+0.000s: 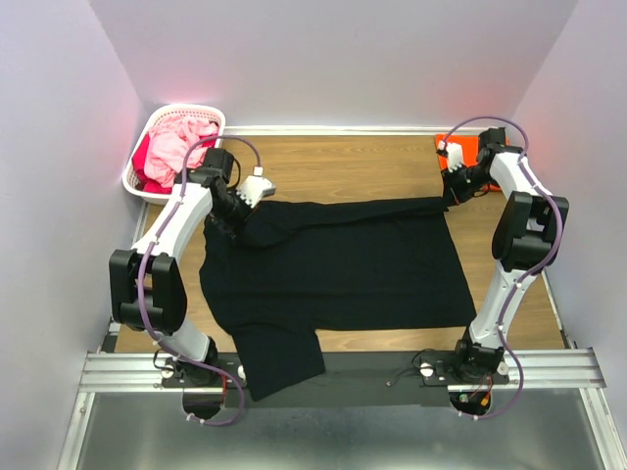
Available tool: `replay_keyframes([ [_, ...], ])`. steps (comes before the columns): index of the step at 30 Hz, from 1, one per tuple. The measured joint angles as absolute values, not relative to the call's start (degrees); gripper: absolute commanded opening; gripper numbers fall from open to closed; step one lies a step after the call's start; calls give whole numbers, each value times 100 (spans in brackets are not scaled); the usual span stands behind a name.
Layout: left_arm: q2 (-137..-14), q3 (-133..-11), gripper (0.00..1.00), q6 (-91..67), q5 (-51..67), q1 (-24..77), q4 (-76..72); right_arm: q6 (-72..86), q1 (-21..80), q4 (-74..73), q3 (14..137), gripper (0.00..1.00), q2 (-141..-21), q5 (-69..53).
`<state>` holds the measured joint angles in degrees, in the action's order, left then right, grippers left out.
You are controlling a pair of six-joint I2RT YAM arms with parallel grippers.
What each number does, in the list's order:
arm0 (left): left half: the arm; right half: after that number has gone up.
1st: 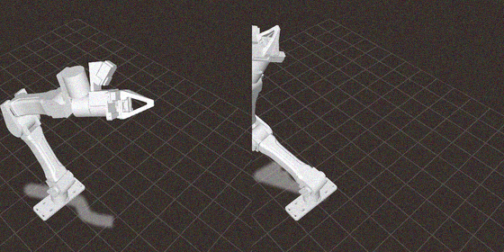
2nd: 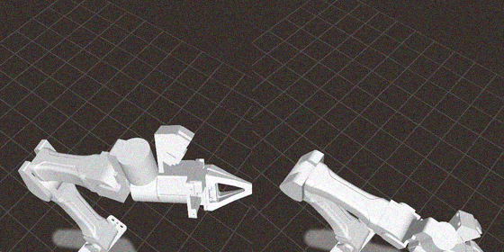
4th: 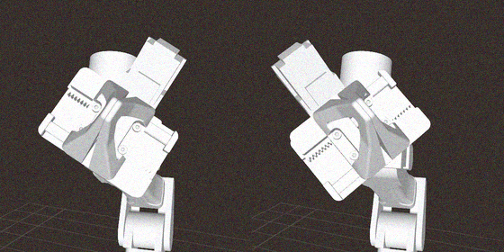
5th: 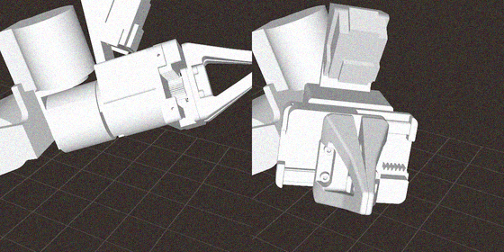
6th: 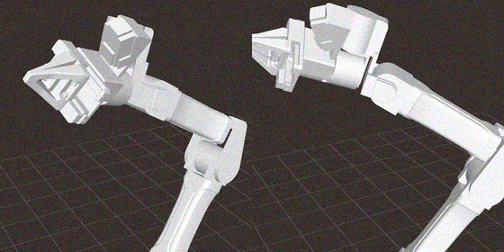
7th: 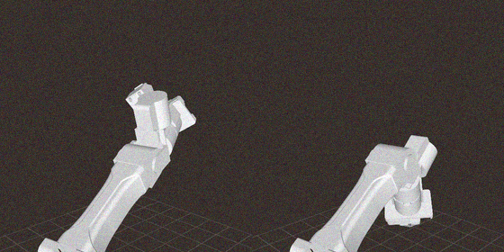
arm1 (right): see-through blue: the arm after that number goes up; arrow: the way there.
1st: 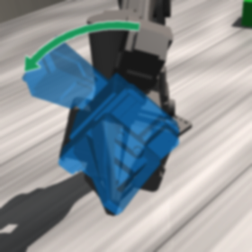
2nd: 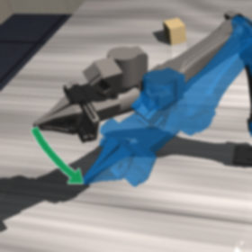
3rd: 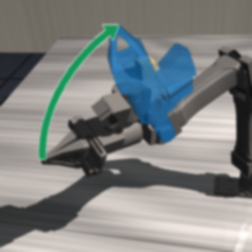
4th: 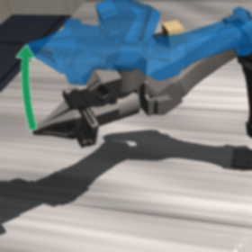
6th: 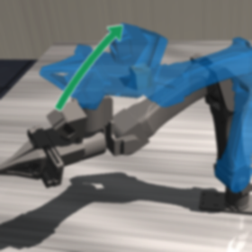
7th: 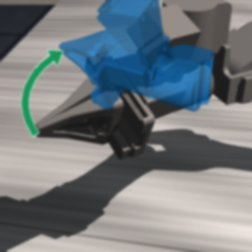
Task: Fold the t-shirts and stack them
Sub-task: Fold the tshirt
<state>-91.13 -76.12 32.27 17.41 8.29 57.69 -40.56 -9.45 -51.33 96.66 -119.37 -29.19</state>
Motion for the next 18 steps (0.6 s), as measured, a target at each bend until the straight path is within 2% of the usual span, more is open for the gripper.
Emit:
replay_keyframes([
  [18,-9113,-7909,0,3299,2333,1216,6265,-4060,-945,-5133,9666,1,-11937,-2917],
])
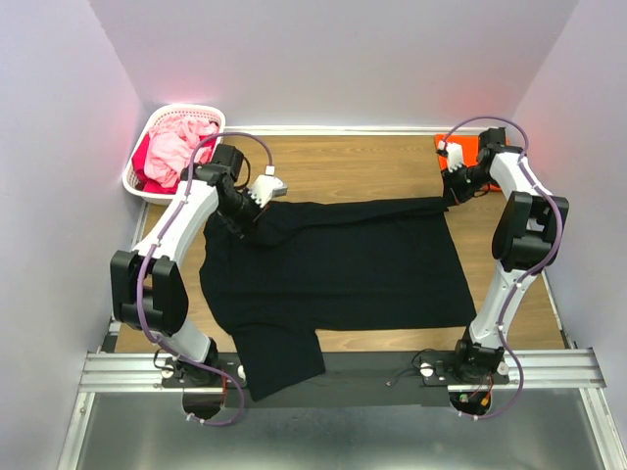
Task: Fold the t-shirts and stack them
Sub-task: Fold the tshirt
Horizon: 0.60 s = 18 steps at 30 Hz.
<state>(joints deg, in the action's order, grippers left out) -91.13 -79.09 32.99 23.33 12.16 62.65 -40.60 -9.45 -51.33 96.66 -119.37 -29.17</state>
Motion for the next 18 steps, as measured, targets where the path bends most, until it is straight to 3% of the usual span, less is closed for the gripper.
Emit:
replay_keyframes([
  [18,-9107,-7867,0,3295,2755,1634,6311,-4058,-945,-5133,9666,0,-11937,-2917],
])
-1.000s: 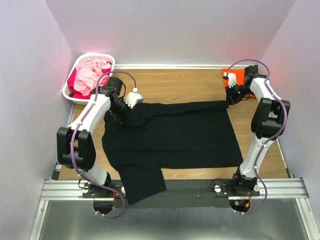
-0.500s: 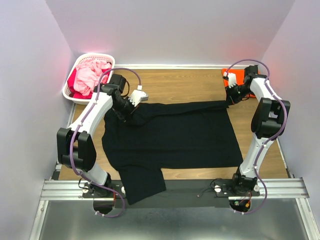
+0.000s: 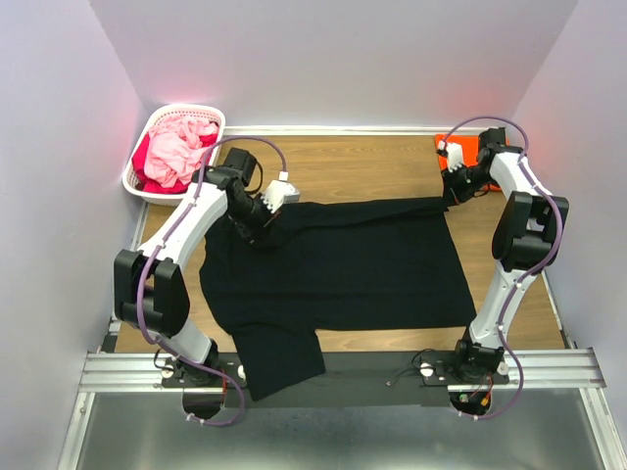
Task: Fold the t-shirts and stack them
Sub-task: Fold the tshirt
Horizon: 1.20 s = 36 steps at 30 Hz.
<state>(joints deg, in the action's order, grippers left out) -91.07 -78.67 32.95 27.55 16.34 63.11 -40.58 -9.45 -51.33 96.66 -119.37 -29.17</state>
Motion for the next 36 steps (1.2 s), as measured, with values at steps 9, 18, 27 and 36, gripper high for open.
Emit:
replay_keyframes([
  [9,-9105,-7752,0,3297,2773,1944,6320,-4060,-945,-5133,9666,0,-11937,-2917],
  [18,-9109,-7424,0,3321,2768,1964,6316,-4062,-945,-5135,9666,1,-11937,-2915],
  [27,-9220,-7089,0,3387,2622,1964,6263,-4182,-947,-5135,9640,0,-11937,-2764],
  [36,-9282,-6893,0,3487,2475,1964,6149,-4261,-982,-5135,9498,0,-11937,-2698],
])
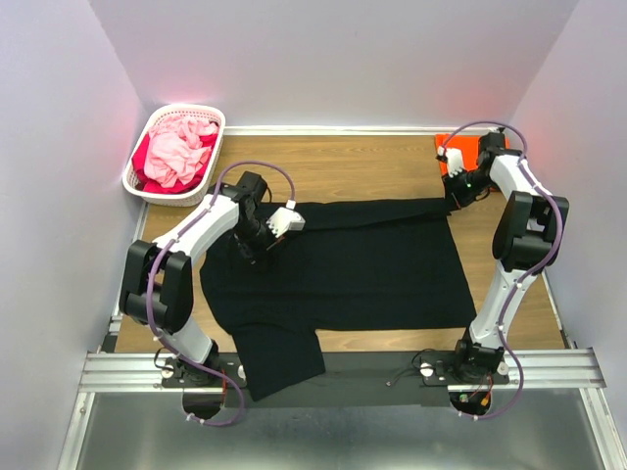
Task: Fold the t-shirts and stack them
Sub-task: Fold the tshirt
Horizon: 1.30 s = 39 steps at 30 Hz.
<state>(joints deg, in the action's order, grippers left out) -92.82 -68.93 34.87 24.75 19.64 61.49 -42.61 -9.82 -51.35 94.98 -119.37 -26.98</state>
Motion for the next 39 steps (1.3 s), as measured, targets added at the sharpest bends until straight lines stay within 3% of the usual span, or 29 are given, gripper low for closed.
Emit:
replay_keyframes([
  [16,-9286,-6689,0,3708,2209,1964,6077,-4355,-985,-5135,9323,0,-11948,-2635],
  [26,-9192,-8112,0,3684,2189,1815,6294,-4182,-987,-5192,9791,0,-11961,-2641],
  [39,-8917,-8213,0,3682,2185,1756,6329,-4163,-1022,-5221,9813,1,-11961,-2639],
])
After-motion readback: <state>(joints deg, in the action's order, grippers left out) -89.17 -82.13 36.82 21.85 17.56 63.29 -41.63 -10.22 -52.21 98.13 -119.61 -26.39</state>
